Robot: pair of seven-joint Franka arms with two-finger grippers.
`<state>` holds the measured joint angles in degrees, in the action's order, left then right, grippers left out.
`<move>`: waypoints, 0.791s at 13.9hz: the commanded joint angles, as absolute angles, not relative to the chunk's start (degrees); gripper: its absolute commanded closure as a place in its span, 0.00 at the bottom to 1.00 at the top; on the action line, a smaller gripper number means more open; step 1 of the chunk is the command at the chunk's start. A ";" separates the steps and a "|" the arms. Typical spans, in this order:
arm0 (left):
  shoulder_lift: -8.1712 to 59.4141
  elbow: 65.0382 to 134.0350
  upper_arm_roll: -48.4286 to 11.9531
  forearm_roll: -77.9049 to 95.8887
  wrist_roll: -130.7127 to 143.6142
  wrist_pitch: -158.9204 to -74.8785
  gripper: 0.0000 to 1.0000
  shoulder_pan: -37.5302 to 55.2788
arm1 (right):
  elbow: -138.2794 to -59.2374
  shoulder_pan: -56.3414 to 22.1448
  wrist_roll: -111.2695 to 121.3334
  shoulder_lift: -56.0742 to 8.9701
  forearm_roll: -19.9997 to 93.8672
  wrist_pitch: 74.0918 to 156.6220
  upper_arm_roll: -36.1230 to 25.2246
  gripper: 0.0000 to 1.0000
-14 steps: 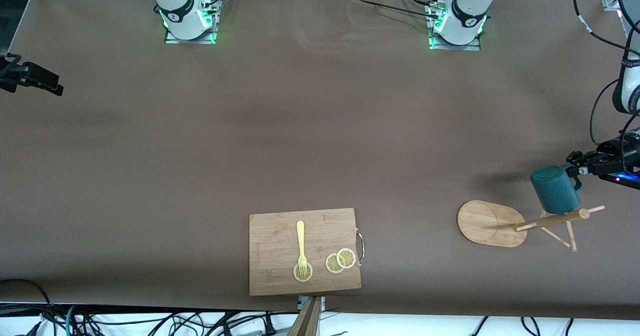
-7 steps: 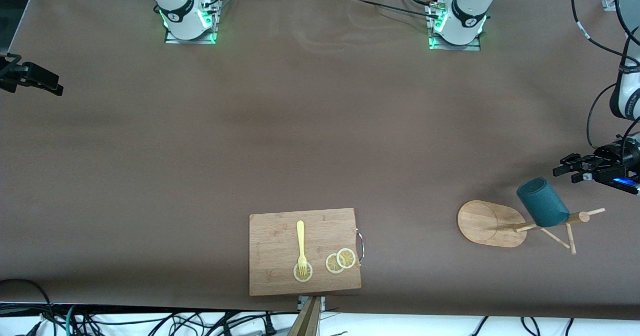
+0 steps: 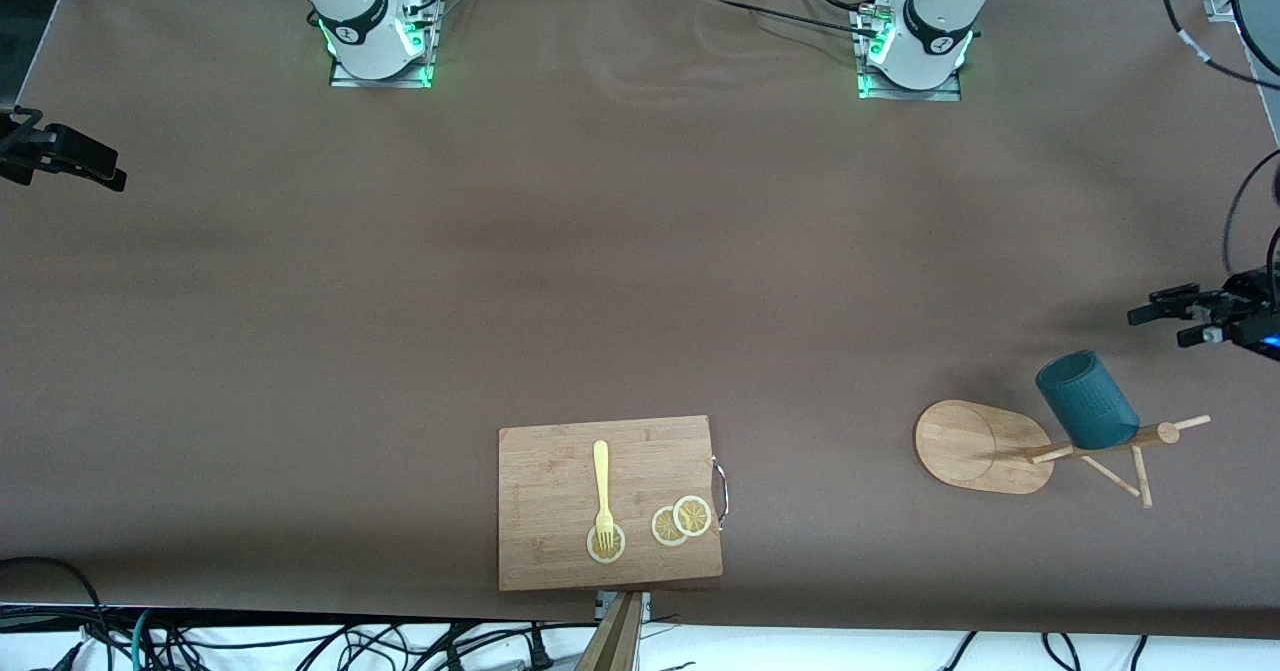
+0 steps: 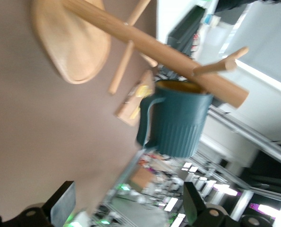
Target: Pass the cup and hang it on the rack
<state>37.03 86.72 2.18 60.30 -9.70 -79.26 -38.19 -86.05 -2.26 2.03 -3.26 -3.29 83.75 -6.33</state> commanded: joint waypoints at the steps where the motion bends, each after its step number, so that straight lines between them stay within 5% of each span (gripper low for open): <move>1: 26.14 87.98 1.67 47.51 -9.92 -79.10 0.00 -39.90 | -84.81 -1.67 1.58 -3.60 -2.90 83.32 -5.98 0.00; 11: -10.44 98.78 -0.77 6.61 -14.88 -88.15 0.00 -22.51 | -84.81 -1.67 1.58 -3.60 -2.90 83.32 -5.98 0.00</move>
<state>-4.15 92.14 0.43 10.55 -15.65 -84.57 -24.22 -85.98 -2.25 2.03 -3.29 -3.29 83.75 -6.35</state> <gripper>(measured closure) 0.000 0.000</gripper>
